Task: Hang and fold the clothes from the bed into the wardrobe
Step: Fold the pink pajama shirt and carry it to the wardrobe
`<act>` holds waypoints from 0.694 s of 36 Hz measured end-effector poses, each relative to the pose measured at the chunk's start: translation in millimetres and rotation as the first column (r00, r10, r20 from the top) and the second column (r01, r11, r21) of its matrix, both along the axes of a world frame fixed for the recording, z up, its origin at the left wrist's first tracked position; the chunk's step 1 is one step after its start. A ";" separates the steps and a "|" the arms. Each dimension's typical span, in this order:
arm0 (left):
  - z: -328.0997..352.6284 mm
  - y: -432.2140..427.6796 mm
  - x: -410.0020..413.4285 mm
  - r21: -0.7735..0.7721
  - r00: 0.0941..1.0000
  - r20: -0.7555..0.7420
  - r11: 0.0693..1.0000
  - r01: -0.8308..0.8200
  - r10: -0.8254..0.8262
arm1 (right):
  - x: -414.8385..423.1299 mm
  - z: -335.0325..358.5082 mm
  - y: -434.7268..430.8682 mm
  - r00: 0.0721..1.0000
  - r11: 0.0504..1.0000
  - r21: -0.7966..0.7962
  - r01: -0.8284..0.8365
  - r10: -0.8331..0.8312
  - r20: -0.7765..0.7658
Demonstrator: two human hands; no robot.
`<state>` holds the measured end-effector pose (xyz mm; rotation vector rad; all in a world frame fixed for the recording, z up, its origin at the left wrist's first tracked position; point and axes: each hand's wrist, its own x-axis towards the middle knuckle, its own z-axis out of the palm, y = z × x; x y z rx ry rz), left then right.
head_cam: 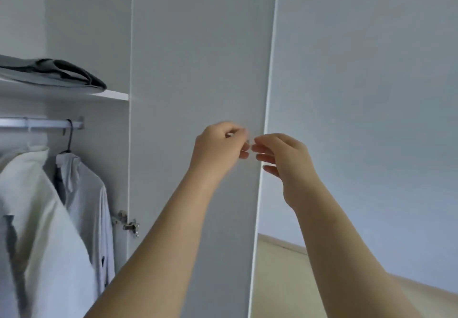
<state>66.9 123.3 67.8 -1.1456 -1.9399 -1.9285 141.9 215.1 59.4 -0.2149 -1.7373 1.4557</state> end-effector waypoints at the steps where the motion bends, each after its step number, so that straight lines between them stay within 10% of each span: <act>1: -2.6 10.6 9.0 0.007 1.000 0.012 1.000 0.021 -0.021 | 11.6 -4.7 10.3 1.000 1.000 -0.014 0.023 -0.023 0.007; 25: -208.6 241.0 144.3 -0.194 0.724 0.584 0.803 0.564 -0.368 | 221.5 -205.4 192.2 0.817 0.668 -0.470 0.577 -0.474 0.329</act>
